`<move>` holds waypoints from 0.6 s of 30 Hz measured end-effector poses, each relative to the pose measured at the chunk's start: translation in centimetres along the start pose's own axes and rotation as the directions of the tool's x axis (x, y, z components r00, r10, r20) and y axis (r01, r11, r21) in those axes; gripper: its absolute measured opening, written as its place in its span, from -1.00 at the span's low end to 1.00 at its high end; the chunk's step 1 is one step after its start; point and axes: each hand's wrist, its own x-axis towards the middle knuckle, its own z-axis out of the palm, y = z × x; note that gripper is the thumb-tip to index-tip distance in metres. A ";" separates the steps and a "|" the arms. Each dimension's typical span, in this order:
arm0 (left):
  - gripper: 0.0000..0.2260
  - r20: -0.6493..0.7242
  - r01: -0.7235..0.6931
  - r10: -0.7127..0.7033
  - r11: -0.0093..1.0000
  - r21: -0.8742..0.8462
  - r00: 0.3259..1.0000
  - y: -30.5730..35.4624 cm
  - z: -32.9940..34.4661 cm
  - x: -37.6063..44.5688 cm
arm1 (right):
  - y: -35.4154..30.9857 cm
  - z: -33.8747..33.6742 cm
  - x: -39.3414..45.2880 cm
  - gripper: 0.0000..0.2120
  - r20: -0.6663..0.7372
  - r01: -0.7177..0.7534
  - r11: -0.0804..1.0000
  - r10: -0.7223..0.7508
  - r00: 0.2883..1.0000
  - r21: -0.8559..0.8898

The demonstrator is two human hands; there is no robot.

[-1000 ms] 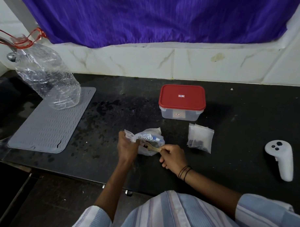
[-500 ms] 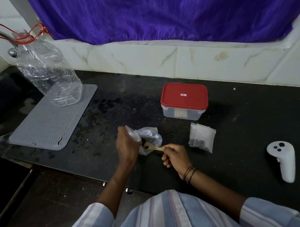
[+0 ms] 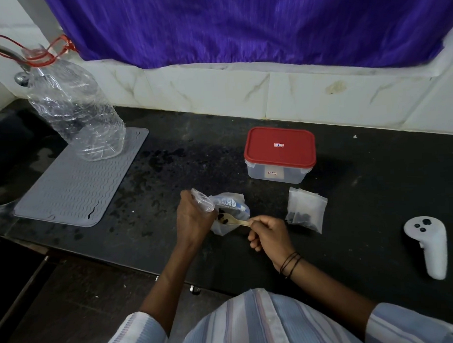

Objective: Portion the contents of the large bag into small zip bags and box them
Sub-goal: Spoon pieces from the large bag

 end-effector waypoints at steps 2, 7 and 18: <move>-0.55 0.026 -0.023 0.024 0.999 -0.029 0.999 -0.3 -0.5 0.0 | -0.2 -0.5 -0.3 -0.82 0.003 0.002 0.999 -0.002 1.000 0.037; -0.55 -0.042 -0.142 0.139 0.988 -0.061 0.989 -1.3 -1.4 -0.4 | -0.6 -2.0 -1.6 -0.83 0.008 -0.014 0.998 0.013 1.000 0.061; -0.71 -0.035 -0.428 0.427 0.899 -0.090 0.904 2.4 -1.8 -2.9 | -7.6 -4.3 -5.7 -0.83 -0.018 0.129 0.973 -0.128 0.992 0.192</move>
